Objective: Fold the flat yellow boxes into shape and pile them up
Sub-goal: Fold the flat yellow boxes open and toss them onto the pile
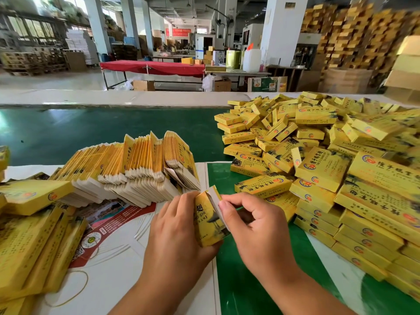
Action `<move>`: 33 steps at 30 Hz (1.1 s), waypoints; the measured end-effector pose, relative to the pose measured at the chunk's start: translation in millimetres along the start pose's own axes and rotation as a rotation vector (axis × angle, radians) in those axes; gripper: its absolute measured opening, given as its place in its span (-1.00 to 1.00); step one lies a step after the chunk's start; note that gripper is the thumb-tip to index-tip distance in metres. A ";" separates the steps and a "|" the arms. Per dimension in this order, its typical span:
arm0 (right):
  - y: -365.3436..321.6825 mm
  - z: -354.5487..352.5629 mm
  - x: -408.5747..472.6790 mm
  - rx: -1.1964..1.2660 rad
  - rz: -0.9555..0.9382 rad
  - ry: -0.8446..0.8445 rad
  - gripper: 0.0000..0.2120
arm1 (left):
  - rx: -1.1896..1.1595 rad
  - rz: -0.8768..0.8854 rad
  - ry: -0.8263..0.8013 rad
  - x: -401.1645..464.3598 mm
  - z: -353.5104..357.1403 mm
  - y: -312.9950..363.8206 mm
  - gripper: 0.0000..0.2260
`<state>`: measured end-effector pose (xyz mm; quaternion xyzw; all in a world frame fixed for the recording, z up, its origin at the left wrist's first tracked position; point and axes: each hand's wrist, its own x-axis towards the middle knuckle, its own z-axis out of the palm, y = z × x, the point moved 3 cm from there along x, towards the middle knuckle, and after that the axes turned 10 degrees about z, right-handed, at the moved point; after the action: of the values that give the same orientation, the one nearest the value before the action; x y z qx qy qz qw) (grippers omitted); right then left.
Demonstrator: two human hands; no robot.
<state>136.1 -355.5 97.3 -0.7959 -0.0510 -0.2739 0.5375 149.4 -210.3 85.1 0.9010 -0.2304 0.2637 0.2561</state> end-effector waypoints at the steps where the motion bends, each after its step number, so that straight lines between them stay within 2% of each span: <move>1: 0.1 -1.3 0.1 0.014 0.005 0.002 -0.89 | -0.004 0.004 -0.001 0.0 -0.1 0.5 -0.33; 6: 0.3 -3.8 0.8 0.045 0.007 0.008 -0.89 | -0.008 0.022 -0.002 -0.8 -0.5 3.2 -0.32; 12: -3.8 -0.7 1.6 -0.138 -0.120 0.038 -0.87 | 0.042 0.033 0.005 -0.5 1.6 3.5 -0.36; 19: -14.7 7.5 -6.2 -0.226 -0.210 -0.091 -0.70 | 0.021 -0.001 0.007 -3.4 3.7 -3.5 -0.47; 24: -21.7 20.5 -11.0 -0.409 -0.342 -0.093 -0.65 | -0.053 -0.067 0.064 -3.5 0.7 -6.8 -0.54; 26: -20.2 21.5 -11.0 -0.351 -0.340 -0.072 -0.64 | -0.112 -0.095 0.111 -2.8 -0.6 -5.8 -0.54; 29: -15.6 15.4 -10.2 -0.159 -0.242 -0.002 -0.62 | -0.218 -0.161 0.187 -0.8 -2.3 -3.3 -0.43; 33: -13.2 11.6 -6.8 -0.131 -0.290 -0.022 -0.67 | -0.348 -0.137 0.209 -1.4 -1.4 -2.2 -0.34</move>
<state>129.8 -338.3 101.7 -0.8165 -0.1532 -0.3426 0.4388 149.1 -207.5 84.5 0.8245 -0.1831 0.2938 0.4475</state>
